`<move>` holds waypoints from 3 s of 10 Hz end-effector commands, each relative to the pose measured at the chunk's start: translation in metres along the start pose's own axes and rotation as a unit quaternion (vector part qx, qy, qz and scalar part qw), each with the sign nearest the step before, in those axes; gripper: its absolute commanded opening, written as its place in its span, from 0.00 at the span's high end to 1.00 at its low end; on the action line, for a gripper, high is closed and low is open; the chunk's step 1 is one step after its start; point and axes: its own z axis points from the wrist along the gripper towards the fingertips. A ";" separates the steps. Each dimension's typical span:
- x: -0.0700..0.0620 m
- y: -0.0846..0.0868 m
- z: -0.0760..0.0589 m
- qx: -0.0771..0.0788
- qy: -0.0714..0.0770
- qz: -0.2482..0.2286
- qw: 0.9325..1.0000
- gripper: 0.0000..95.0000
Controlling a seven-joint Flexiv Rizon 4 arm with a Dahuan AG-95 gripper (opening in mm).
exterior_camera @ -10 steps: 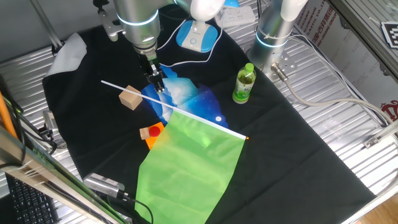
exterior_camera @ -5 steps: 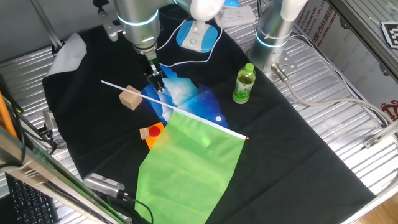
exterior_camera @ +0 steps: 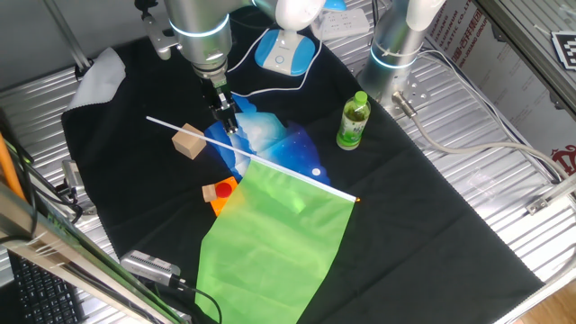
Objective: Wave the flag
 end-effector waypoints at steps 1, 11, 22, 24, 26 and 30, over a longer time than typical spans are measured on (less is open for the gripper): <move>0.001 0.000 0.000 0.001 -0.058 -0.015 0.998 1.00; 0.001 0.000 0.000 -0.013 -0.054 -0.006 0.998 1.00; -0.006 -0.001 0.027 -0.013 -0.053 0.001 0.999 1.00; -0.008 0.001 0.033 -0.013 -0.053 0.005 0.999 1.00; -0.009 0.000 0.040 -0.013 -0.054 0.006 0.998 1.00; -0.015 -0.001 0.055 -0.009 -0.050 0.009 0.999 1.00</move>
